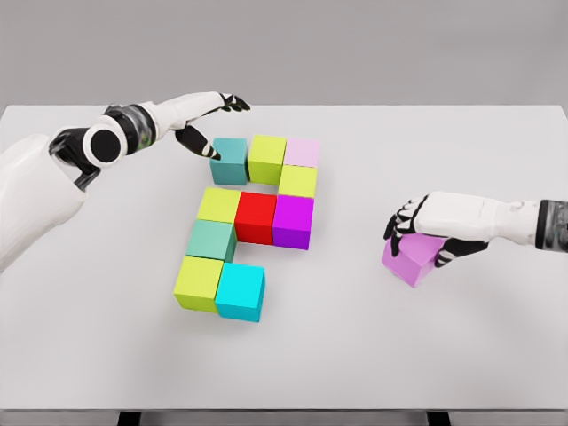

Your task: Assemble the squares on the desktop into the number 2

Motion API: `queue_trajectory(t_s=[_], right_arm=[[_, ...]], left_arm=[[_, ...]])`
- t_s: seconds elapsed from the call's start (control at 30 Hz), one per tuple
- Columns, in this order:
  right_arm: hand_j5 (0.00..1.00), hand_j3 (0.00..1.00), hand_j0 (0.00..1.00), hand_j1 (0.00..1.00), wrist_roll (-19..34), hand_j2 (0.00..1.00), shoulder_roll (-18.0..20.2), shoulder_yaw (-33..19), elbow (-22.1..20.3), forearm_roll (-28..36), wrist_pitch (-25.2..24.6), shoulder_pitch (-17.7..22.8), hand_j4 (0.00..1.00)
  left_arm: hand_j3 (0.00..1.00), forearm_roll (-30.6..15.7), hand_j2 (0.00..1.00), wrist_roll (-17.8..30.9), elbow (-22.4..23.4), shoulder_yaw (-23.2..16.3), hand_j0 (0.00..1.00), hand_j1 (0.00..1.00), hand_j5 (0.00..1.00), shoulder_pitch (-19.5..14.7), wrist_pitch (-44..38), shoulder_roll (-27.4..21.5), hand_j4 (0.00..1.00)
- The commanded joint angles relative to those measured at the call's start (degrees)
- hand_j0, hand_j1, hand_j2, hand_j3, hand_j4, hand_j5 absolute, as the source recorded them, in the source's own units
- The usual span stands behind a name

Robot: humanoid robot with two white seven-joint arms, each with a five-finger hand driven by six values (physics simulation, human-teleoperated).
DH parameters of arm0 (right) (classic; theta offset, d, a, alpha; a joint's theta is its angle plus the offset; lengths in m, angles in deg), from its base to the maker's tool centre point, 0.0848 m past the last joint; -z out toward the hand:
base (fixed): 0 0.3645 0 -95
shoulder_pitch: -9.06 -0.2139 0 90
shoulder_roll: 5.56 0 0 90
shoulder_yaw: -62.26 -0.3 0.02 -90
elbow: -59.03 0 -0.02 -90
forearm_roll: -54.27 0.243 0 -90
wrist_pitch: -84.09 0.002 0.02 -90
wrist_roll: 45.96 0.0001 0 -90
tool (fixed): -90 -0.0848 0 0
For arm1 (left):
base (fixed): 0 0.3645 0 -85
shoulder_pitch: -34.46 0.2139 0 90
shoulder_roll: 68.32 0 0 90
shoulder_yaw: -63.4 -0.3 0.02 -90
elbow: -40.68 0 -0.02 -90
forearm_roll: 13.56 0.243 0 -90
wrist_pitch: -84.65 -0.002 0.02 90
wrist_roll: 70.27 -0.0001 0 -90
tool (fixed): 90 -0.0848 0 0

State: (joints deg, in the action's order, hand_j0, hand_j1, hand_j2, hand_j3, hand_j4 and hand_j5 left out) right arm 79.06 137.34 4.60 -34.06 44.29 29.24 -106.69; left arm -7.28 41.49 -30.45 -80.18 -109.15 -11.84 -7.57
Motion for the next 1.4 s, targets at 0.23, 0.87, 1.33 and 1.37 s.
queue_trajectory(t_s=[0.23, 0.87, 1.33, 1.37], right_arm=[[0.49, 0.49, 0.49, 0.49, -0.02, 0.49, -1.65, 2.64, -2.45, 0.32, -0.15, -0.88, 0.49], [0.49, 0.49, 0.49, 0.49, -0.02, 0.49, -8.24, 14.68, -5.35, -0.3, -0.15, -8.17, 0.49], [0.65, 0.65, 0.65, 0.65, -0.02, 0.65, -11.23, 16.53, -5.35, -0.38, -0.15, -10.9, 0.65], [0.93, 0.93, 0.93, 0.93, -0.02, 0.93, -11.32, 16.53, -5.35, -0.65, -0.15, -10.9, 0.93]], left_arm=[[0.96, 0.14, 0.96, 0.29, 1.25, -0.04, 0.96, 0.96, 0.96, 0.18, 0.43, -0.9, 0.96], [0.8, 3.74, 0.8, 6.8, -1.73, -3.47, 0.8, 0.8, 0.8, -0.26, 0.69, -7.05, 0.8], [0.81, 3.74, 0.81, 8.91, -4.81, -4.87, 0.81, 0.81, 0.81, 0.35, 1.3, -8.9, 0.81], [0.81, 3.74, 0.81, 8.82, -4.55, -4.87, 0.81, 0.81, 0.81, 0.35, 1.22, -8.46, 0.81]])
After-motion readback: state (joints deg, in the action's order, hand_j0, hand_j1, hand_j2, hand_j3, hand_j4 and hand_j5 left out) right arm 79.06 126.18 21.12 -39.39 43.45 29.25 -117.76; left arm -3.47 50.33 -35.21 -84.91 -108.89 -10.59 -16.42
